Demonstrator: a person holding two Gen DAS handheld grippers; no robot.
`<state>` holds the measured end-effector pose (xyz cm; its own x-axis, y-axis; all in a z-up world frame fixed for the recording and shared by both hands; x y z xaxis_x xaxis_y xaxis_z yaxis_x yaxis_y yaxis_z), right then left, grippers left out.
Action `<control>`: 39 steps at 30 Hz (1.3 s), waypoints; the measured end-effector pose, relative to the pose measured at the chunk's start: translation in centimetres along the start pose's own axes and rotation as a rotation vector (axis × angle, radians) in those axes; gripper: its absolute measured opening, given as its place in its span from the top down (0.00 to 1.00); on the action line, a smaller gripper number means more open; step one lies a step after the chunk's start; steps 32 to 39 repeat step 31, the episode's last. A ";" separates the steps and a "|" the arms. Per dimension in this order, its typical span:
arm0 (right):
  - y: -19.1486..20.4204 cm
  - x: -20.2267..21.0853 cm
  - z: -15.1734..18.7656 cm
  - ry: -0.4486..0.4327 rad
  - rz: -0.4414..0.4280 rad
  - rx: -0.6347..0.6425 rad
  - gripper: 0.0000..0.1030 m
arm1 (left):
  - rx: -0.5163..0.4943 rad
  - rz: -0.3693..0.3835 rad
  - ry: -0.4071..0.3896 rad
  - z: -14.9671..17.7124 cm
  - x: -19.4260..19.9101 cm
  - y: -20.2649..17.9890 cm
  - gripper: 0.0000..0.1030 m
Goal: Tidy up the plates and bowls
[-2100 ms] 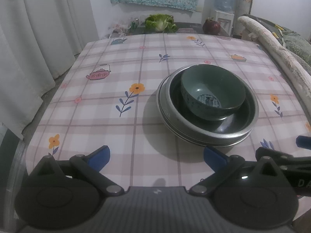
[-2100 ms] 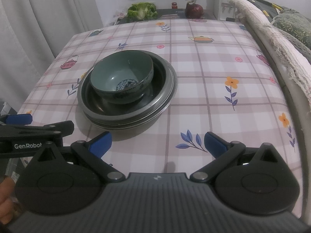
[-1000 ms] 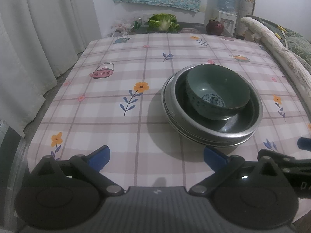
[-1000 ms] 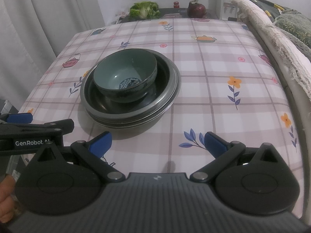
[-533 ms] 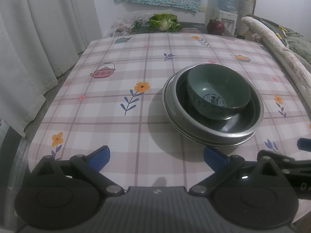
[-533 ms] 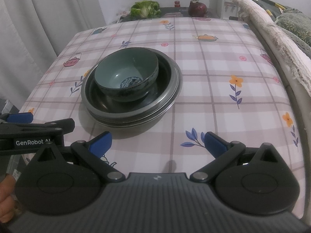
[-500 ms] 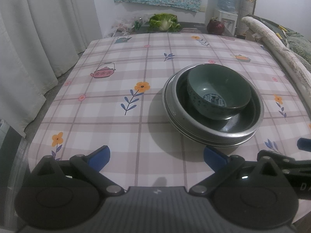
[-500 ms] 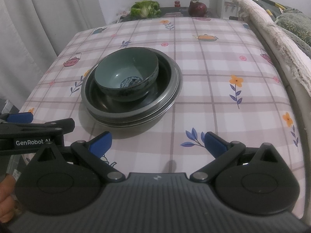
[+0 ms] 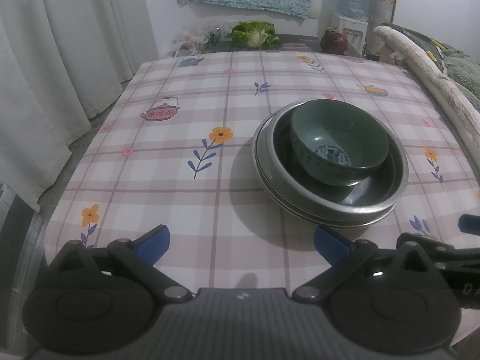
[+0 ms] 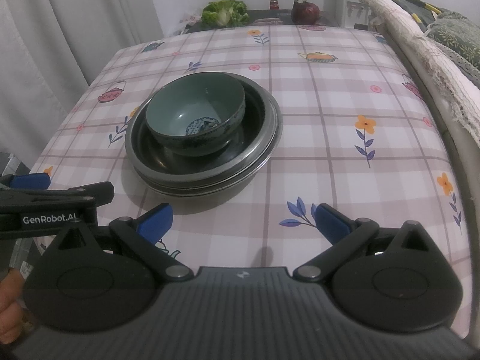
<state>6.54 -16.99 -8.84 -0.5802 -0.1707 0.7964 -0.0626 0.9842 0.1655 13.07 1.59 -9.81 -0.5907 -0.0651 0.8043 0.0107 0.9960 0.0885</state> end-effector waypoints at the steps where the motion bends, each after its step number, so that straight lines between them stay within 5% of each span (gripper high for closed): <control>1: 0.1 0.0 0.0 0.000 -0.001 0.001 0.01 | 0.000 0.000 0.000 0.0 0.0 0.1 0.00; 39: 0.4 0.1 0.0 0.002 -0.005 0.000 0.01 | -0.001 -0.005 -0.003 -0.2 0.3 0.4 0.00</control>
Point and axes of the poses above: each gripper's, at about its wrist camera, not at the fingertips, and x roughly against the way its jaws point, y to its left, z to its underside, the point moved 9 cm from there along -x, roughly the way its jaws point, and after that the axes turned 2 degrees about -z, right-handed, at the moved point
